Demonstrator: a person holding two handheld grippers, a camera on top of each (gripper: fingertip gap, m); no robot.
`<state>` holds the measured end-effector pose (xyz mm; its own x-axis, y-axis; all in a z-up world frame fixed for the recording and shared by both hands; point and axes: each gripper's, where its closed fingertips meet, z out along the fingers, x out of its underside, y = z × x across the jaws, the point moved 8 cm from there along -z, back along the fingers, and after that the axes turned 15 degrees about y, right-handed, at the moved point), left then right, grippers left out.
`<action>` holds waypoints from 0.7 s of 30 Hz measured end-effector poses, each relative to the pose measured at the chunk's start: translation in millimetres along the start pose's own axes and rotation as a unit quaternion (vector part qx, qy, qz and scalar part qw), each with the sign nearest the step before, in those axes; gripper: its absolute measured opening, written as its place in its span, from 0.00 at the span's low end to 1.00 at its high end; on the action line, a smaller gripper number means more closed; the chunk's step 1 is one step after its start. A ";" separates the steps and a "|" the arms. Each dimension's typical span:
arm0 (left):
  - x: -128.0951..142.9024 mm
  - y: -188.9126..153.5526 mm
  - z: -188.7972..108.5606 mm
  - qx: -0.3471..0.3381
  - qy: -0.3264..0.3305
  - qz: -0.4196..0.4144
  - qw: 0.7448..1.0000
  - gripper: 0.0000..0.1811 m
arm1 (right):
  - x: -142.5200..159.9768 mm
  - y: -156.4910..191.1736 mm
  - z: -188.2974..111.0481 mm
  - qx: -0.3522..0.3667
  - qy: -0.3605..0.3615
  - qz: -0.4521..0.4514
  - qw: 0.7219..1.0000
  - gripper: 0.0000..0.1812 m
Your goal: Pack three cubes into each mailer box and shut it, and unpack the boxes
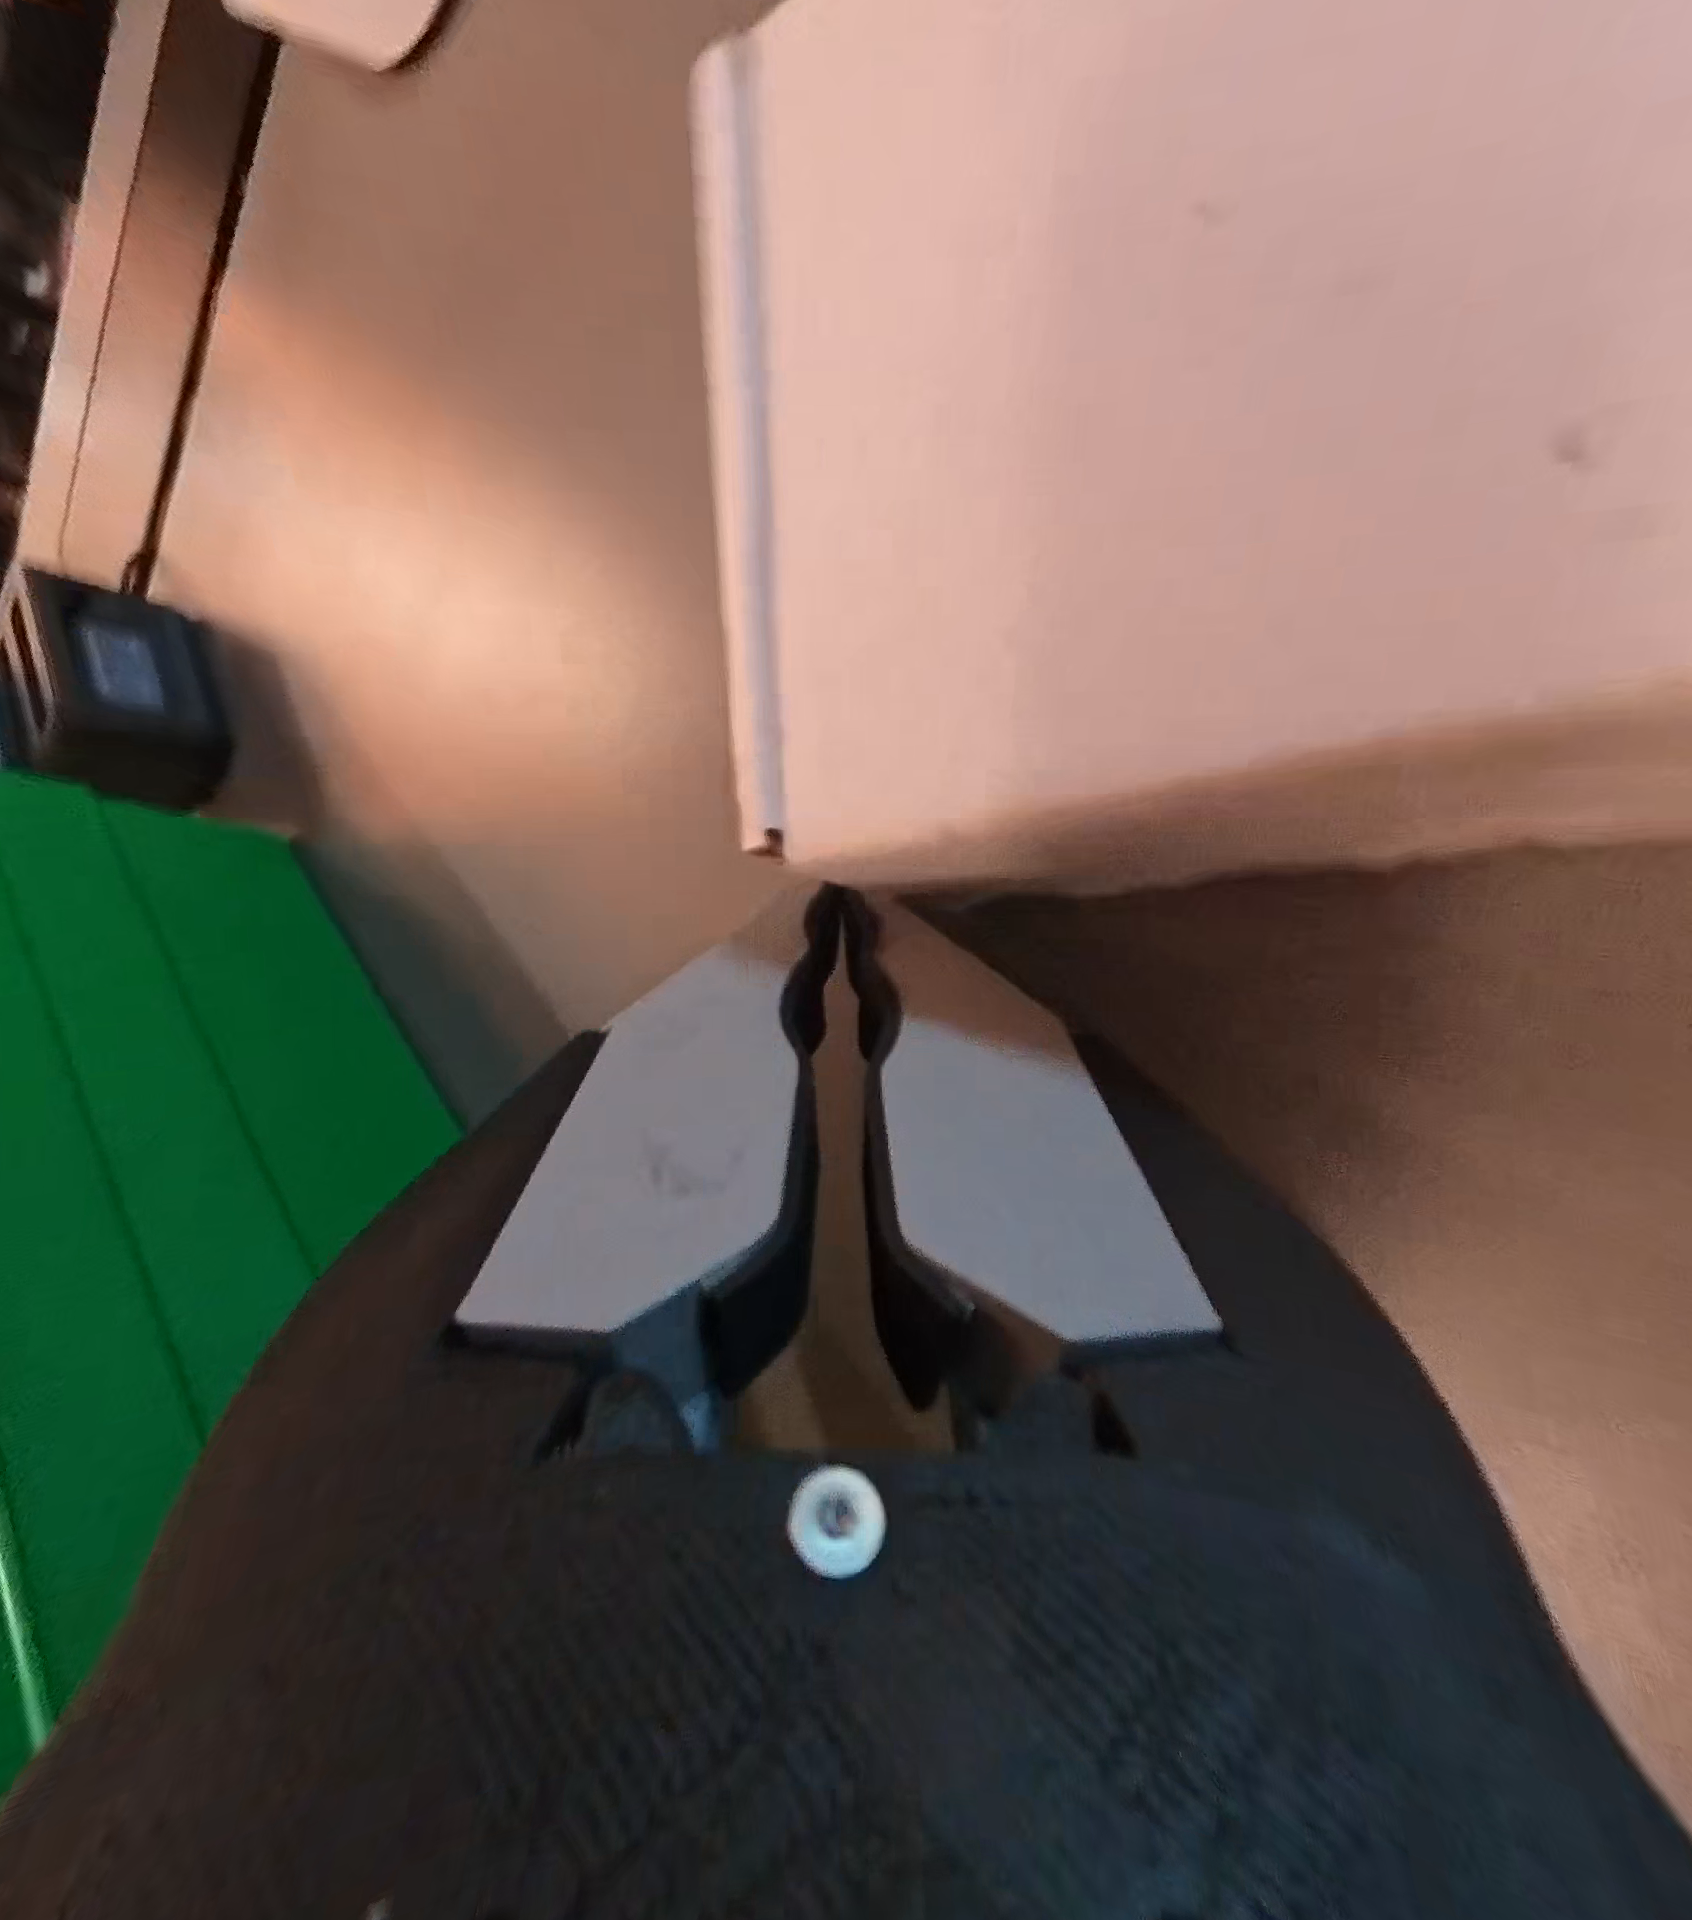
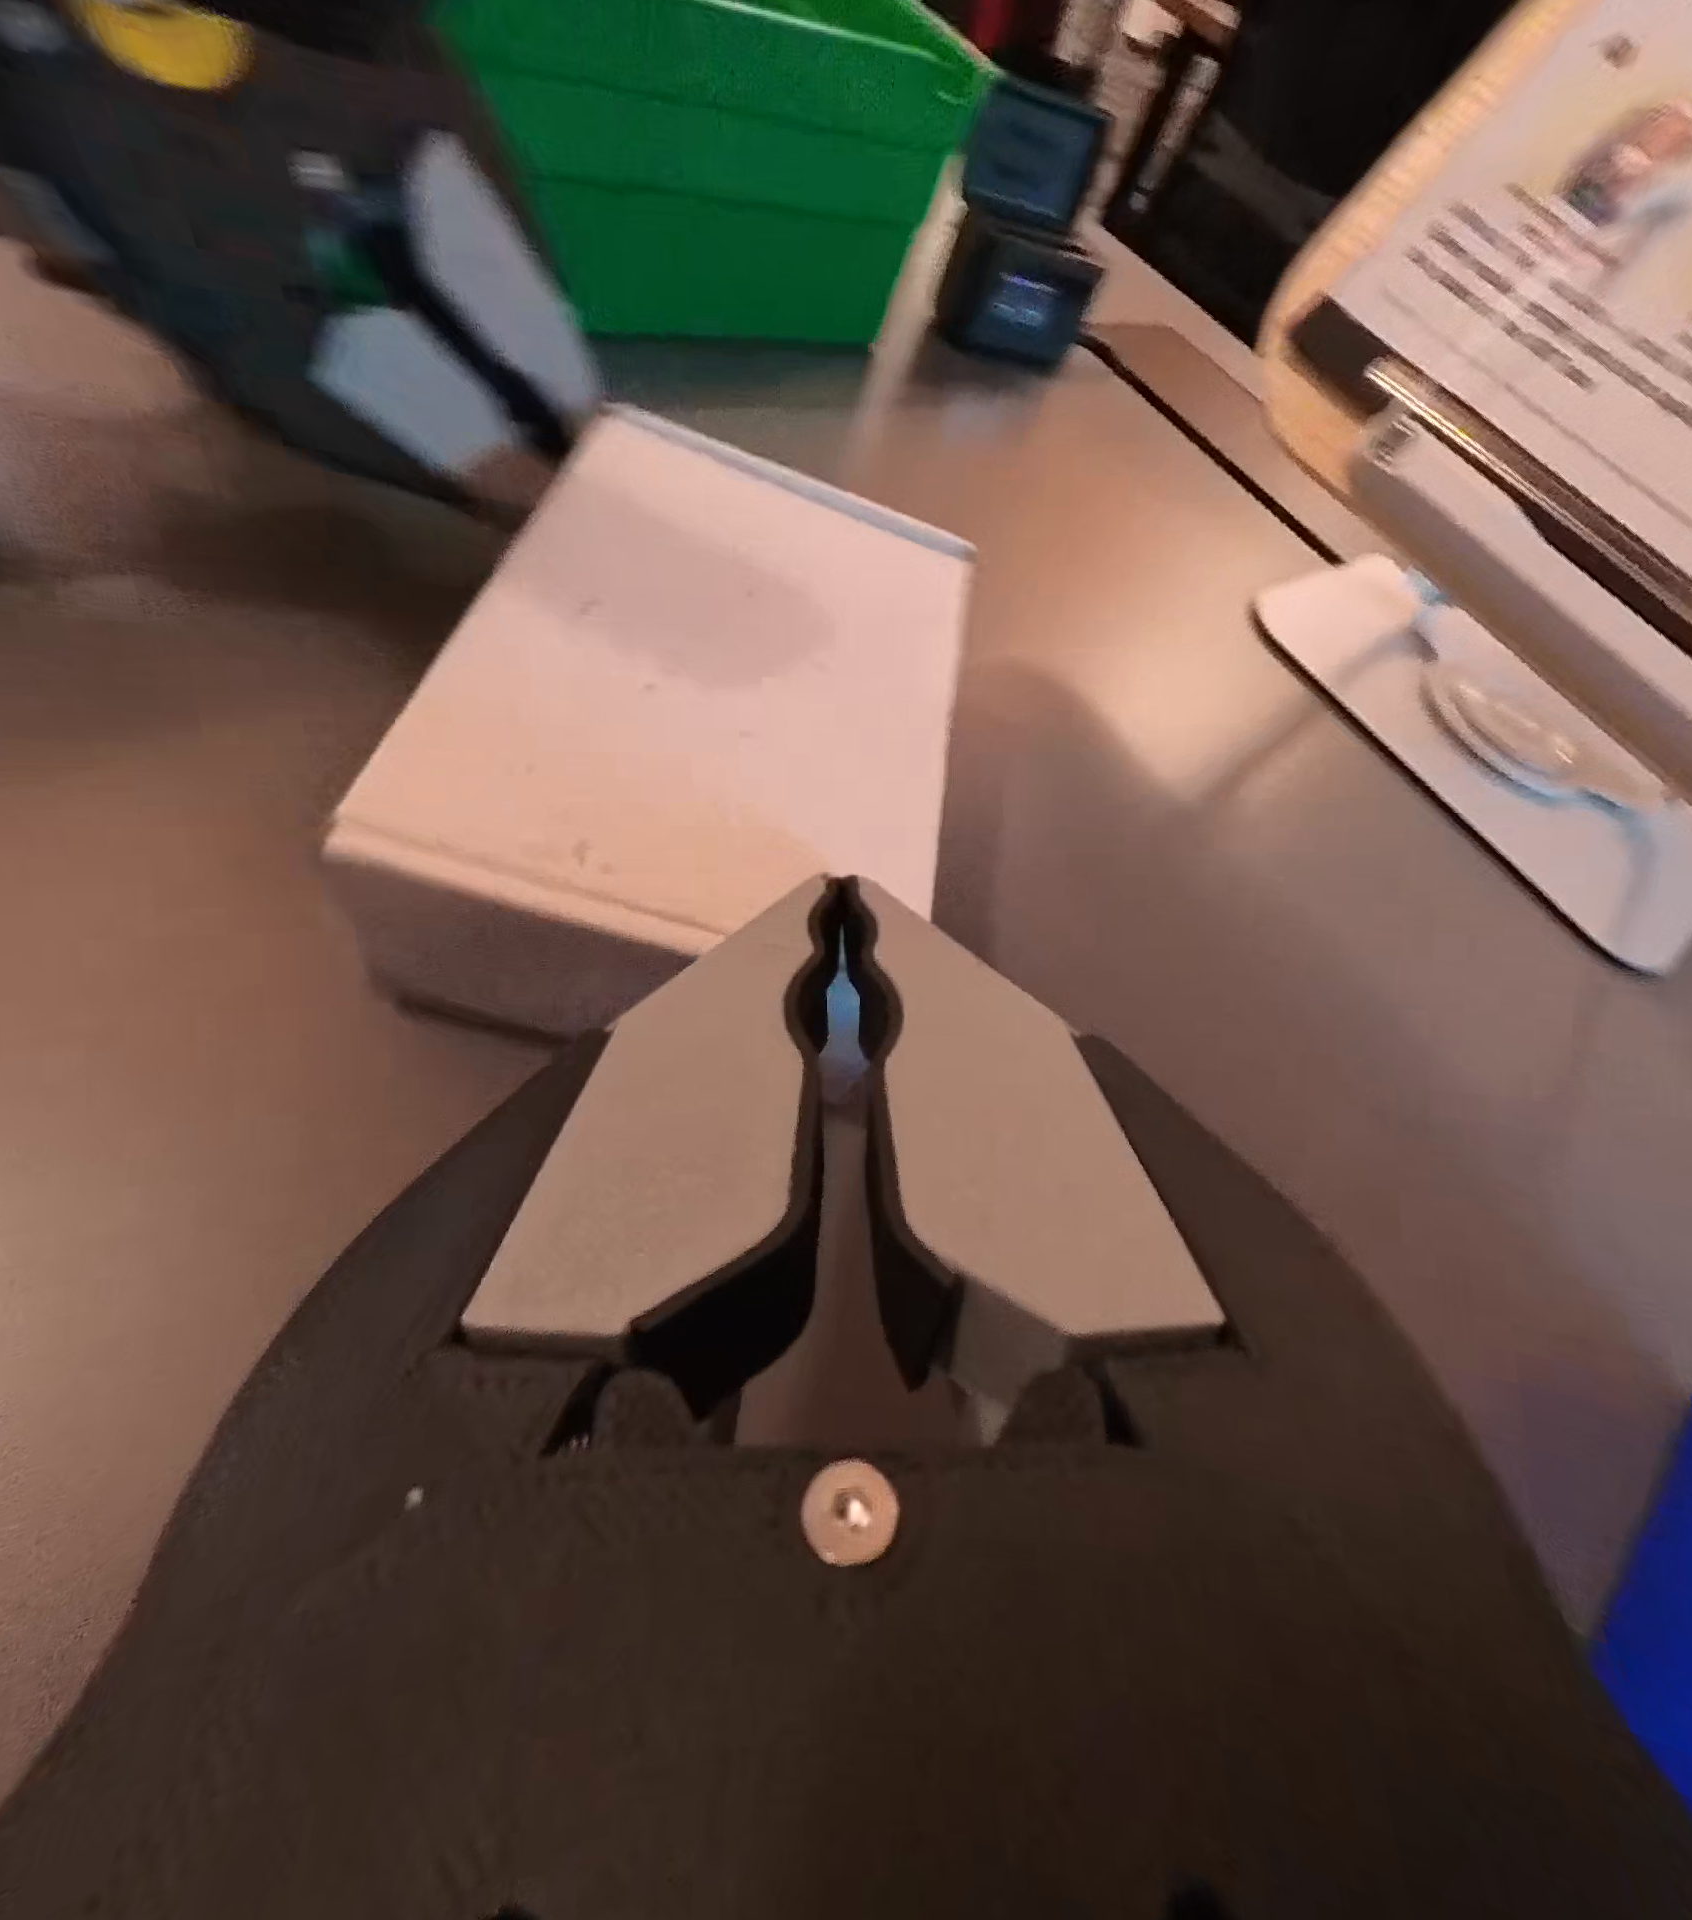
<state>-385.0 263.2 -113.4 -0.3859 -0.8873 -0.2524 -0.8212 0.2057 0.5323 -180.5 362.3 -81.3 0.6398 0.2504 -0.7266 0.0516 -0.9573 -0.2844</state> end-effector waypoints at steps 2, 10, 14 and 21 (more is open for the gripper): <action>0.8 -12.1 -10.4 0.031 -0.017 0.027 0.999 0.00 | 5.4 -15.3 1.0 0.023 0.008 0.039 0.999 0.00; 17.3 8.2 -1.4 0.025 0.014 -0.126 0.992 0.00 | 18.0 -45.9 -21.4 0.067 0.022 0.134 0.988 0.00; 16.8 10.4 4.8 0.014 -0.029 -0.132 0.991 0.00 | 26.6 -34.4 -24.3 -0.011 0.096 0.154 0.983 0.10; 0.5 -3.6 -1.0 0.055 -0.069 -0.036 0.995 0.00 | 39.7 -6.3 -8.1 -0.068 0.213 0.076 0.972 0.07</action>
<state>-381.8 261.6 -114.6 -0.3724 -0.8379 -0.3991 -0.8867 0.1942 0.4197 -149.2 377.1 -103.3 0.9062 0.0504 -0.4199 0.0143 -0.9960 -0.0887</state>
